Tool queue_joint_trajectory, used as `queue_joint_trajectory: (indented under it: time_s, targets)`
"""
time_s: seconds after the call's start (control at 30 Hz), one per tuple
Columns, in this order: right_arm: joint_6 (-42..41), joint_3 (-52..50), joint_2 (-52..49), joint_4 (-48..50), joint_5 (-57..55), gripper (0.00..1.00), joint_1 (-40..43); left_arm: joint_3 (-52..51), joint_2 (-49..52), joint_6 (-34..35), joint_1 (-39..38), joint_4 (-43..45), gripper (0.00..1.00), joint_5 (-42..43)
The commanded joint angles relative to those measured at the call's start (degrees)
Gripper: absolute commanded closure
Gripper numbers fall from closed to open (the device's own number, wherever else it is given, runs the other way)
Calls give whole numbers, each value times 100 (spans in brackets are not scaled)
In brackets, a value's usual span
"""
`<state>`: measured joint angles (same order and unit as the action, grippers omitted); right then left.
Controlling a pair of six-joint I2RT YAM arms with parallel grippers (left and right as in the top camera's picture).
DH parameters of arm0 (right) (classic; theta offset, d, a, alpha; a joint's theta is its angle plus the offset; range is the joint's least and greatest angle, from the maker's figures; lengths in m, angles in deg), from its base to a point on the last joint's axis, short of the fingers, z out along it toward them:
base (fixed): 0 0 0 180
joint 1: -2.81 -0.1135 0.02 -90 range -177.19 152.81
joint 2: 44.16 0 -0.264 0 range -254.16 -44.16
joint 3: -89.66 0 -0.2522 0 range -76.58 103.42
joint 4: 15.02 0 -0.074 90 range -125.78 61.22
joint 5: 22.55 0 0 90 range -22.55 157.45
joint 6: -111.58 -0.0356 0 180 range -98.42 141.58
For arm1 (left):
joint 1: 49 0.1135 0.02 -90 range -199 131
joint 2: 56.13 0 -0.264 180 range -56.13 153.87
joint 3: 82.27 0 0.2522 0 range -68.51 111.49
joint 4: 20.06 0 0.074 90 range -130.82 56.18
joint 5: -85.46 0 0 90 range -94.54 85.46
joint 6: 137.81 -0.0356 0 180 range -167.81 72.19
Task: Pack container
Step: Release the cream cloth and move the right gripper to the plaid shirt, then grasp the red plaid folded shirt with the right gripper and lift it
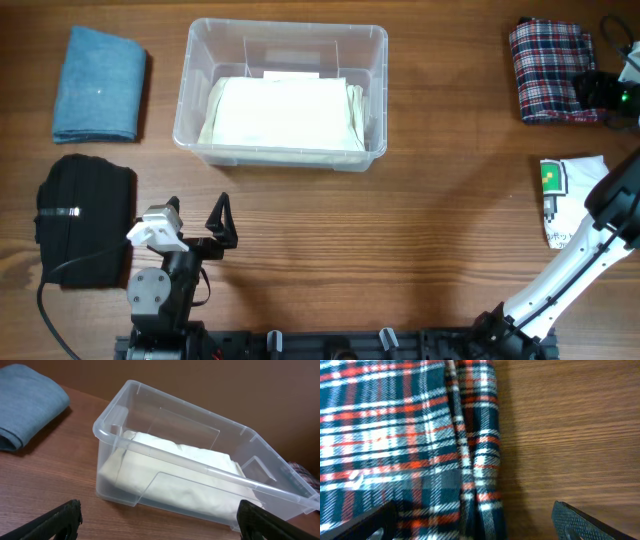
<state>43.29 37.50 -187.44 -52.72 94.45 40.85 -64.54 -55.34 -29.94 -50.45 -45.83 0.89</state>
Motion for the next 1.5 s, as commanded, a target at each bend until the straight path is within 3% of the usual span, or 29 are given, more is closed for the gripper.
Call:
queue_joint_trajectory:
  time_s: [0.0, 0.1, 0.3, 0.4, 0.43, 0.47, 0.5, 0.57, 0.73, 0.9, 1.07, 1.2, 1.47]
  targets:
    - [-557, -9, -269, 280, 417, 1, -24, -35, -46, -94, -26, 17, 0, -37]
    - [-1049, -9, -330, 496, 487, 2, -26, -35, -46, -94, -26, 15, 0, -37]
    - [-2660, -9, -363, 481, 863, 20, -273, -35, -46, -94, -26, 15, 0, -37]
    - [-2809, -9, -363, 396, 859, 24, -446, -35, -46, -94, -26, 15, 0, -37]
    - [-2789, -9, -363, 367, 859, 28, -505, -35, -46, -94, -26, 15, 0, -37]
    - [-2774, -9, -363, 330, 859, 39, -538, -35, -46, -94, -26, 17, 0, -37]
    - [-2771, -9, -363, 308, 861, 56, -542, -35, -46, -94, -26, 15, 0, -37]
    - [-2721, -9, -363, 234, 861, 71, -542, -35, -46, -94, -26, 15, 0, -37]
    - [-2173, -9, -302, -85, 868, 96, -542, -35, -46, -94, -26, 15, 0, -37]
    - [-2031, -9, 422, -509, 1029, 96, -743, -35, -46, -94, -26, 15, 0, -37]
    - [-1902, -9, 1641, -1036, 992, 96, -1447, -35, -46, -94, -26, 17, 0, -37]
    - [-2500, -9, 2562, -1405, 815, 96, -2096, -35, -46, -94, -26, 15, 0, -37]
    - [-3320, -9, 4107, -1878, -1937, 96, -4273, -35, -46, -94, -26, 15, 0, -37]
